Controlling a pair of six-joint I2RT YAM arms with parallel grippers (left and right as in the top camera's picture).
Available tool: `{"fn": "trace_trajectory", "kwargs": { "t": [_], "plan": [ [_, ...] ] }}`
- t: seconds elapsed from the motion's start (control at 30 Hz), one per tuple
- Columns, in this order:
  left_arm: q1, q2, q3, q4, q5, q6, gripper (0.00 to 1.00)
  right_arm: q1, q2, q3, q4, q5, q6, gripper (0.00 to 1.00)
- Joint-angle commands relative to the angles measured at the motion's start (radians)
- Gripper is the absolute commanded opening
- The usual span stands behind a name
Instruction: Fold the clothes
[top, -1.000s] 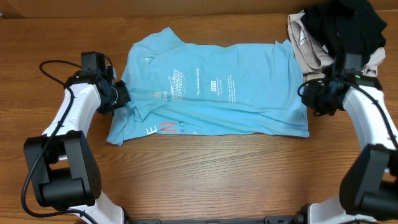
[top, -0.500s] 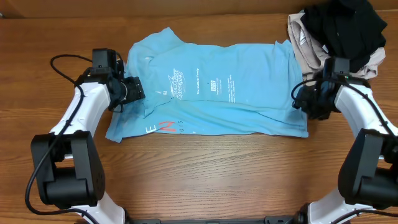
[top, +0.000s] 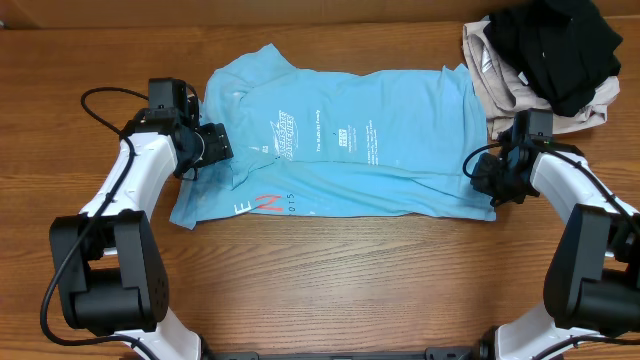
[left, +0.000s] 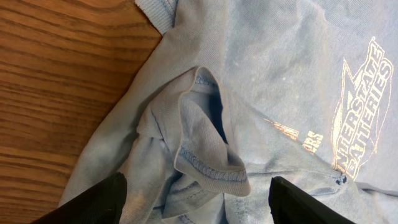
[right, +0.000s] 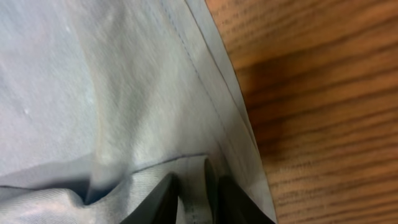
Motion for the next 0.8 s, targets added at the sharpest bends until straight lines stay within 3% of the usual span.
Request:
{"fn": "trace_trajectory", "kwargs": {
  "t": [0.0,0.27,0.77],
  "plan": [
    [-0.008,0.008,-0.005,-0.002,0.003,0.006,0.75,-0.005,-0.004,0.014,0.011,0.007,-0.006,0.23],
    [-0.008,0.008,-0.005,-0.002,-0.001,0.01,0.74,-0.005,-0.004,0.093,-0.022,0.007,-0.008,0.04],
    [-0.008,0.008,-0.005,-0.002,-0.038,0.017,0.73,-0.005,-0.004,0.135,0.013,0.118,-0.008,0.04]
  ]
}}
